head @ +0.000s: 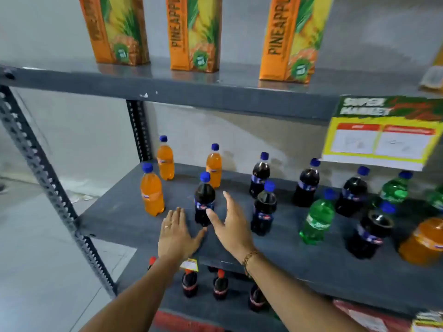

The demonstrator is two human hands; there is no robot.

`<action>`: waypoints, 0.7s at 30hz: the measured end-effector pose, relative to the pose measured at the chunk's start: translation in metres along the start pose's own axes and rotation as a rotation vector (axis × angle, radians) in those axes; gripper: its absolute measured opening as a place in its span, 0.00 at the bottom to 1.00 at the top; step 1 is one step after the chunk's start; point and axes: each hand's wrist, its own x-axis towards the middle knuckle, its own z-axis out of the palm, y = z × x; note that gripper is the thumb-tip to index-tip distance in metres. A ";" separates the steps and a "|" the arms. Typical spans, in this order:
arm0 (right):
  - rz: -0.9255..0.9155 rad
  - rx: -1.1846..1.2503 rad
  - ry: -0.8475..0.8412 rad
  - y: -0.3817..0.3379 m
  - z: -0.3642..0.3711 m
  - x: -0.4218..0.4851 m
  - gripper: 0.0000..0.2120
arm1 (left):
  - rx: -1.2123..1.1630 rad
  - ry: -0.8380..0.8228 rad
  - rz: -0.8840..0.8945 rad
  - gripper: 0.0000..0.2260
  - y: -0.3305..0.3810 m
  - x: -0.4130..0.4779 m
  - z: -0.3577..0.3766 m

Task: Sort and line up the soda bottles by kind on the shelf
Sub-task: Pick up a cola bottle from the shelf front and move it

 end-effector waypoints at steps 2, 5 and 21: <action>0.150 0.081 -0.057 -0.001 0.021 0.016 0.37 | 0.044 -0.086 -0.021 0.50 -0.008 0.011 0.005; 0.225 0.149 0.001 0.007 0.048 0.032 0.34 | 0.110 -0.102 0.010 0.49 -0.010 0.018 0.012; 0.066 0.300 0.297 0.053 0.012 -0.050 0.31 | 0.152 -0.156 0.012 0.30 0.005 0.016 0.017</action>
